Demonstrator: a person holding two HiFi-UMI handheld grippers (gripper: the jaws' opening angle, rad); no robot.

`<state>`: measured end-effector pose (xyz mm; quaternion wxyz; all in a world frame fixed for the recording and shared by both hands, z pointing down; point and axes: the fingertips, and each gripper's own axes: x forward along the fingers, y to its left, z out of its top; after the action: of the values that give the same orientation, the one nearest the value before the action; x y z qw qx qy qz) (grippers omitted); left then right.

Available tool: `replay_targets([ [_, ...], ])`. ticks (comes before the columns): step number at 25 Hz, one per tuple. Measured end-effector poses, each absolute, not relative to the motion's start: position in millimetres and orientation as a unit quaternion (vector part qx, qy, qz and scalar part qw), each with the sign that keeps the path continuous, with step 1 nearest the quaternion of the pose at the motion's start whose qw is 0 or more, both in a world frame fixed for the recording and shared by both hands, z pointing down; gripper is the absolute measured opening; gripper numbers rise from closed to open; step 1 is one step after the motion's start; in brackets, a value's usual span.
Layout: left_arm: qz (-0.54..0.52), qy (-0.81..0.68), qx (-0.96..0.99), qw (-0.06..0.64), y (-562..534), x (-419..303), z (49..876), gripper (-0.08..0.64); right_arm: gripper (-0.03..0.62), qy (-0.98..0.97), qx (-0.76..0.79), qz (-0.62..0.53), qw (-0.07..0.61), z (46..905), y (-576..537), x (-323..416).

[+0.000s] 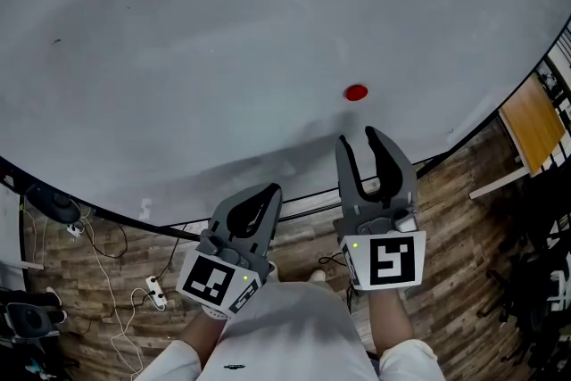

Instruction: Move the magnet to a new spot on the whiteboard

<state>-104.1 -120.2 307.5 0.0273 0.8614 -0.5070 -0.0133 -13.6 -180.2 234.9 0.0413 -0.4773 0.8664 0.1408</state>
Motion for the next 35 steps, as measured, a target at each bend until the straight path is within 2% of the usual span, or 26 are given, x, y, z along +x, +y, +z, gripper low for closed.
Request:
replay_targets([
  [12, -0.011, -0.51, 0.86, -0.009, -134.7, -99.4, 281.7, 0.006, 0.184, 0.846, -0.51, 0.149, 0.041, 204.8, -213.2, -16.8],
  [35, -0.025, -0.517, 0.856, -0.004, -139.0, -103.6, 279.0, 0.006, 0.161, 0.857, -0.497, 0.127, 0.047, 209.1, -224.5, -22.3],
])
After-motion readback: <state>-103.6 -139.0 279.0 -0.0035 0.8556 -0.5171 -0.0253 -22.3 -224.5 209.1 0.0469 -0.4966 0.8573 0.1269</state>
